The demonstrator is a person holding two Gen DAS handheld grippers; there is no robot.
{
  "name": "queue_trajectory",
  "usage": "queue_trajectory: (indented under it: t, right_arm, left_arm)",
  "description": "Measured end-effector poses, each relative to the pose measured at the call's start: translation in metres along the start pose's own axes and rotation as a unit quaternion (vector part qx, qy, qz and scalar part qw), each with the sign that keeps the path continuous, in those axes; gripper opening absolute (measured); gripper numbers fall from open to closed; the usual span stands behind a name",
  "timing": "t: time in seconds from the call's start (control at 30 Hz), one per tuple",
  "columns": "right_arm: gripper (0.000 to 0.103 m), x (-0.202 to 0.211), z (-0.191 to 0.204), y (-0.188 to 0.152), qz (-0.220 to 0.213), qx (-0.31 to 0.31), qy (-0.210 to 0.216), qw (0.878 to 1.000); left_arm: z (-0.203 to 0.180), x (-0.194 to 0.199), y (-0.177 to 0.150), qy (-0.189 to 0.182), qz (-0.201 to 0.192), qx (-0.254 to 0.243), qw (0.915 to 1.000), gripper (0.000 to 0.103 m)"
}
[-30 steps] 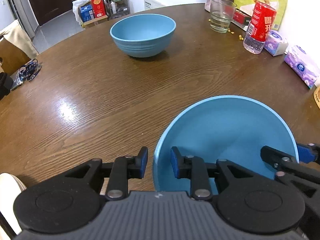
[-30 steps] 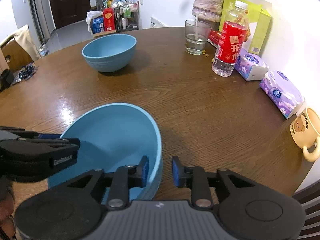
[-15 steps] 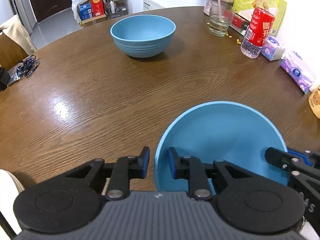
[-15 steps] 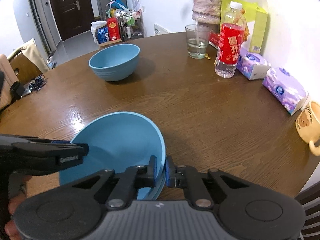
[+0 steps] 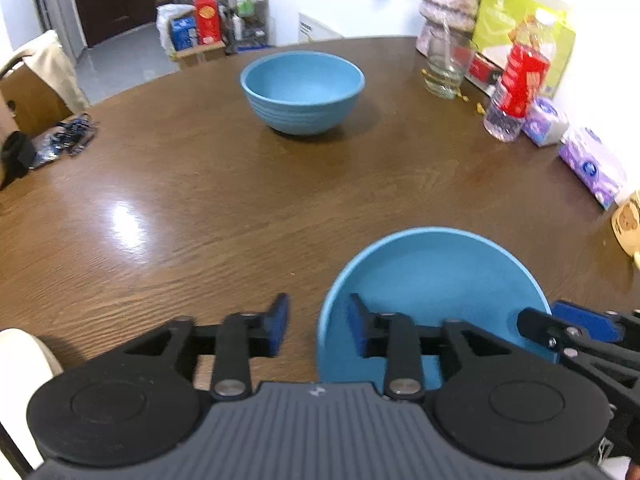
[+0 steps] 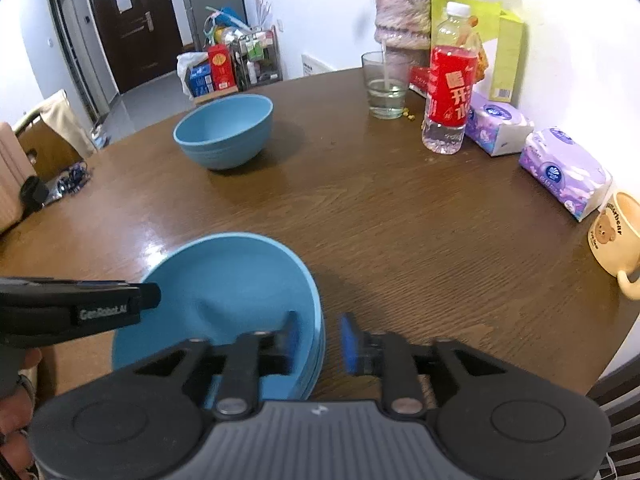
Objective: Organize plates and bowls
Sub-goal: 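Open both grippers to release the stacked bowl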
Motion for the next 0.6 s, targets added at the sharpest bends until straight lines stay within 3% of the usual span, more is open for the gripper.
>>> queue_trajectory:
  t: [0.03, 0.1, 0.17, 0.2, 0.23, 0.33, 0.6]
  right_arm:
    - [0.048, 0.004, 0.000, 0.001, -0.005, -0.002, 0.000, 1.000]
    - [0.063, 0.014, 0.002, 0.002, -0.016, -0.002, 0.004, 1.000]
    - [0.078, 0.024, 0.006, 0.003, -0.025, -0.001, 0.010, 1.000]
    - [0.090, 0.028, 0.008, 0.002, -0.029, 0.000, 0.014, 0.999]
    - [0.095, 0.033, 0.011, 0.002, -0.033, 0.001, 0.018, 0.999]
    - [0.103, 0.047, 0.018, -0.001, -0.042, 0.007, 0.020, 0.999]
    - [0.103, 0.079, 0.033, -0.014, -0.064, 0.017, 0.023, 0.998]
  left_arm:
    - [0.004, 0.004, 0.001, 0.001, -0.005, 0.006, 1.0000, 0.050]
    - [0.013, 0.014, 0.001, 0.001, -0.017, 0.019, 0.9997, 0.060]
    - [0.024, 0.024, 0.000, 0.003, -0.029, 0.035, 0.9990, 0.086]
    - [0.029, 0.030, 0.000, 0.003, -0.036, 0.044, 0.9984, 0.092]
    - [0.035, 0.036, -0.002, 0.002, -0.043, 0.053, 0.9977, 0.102]
    - [0.050, 0.053, -0.010, 0.000, -0.053, 0.076, 0.9957, 0.103]
    - [0.070, 0.085, -0.047, 0.003, -0.055, 0.099, 0.9935, 0.103]
Point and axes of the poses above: each gripper's, at about its wrist camera, not at the fingertips, and x roughly against the way its jaws point, z to its left, y to its top, the point moved 10 cm from there along -x, roughly the way its jaws point, and after that the axes turned 13 degrees about y, right-handed, at the moved point
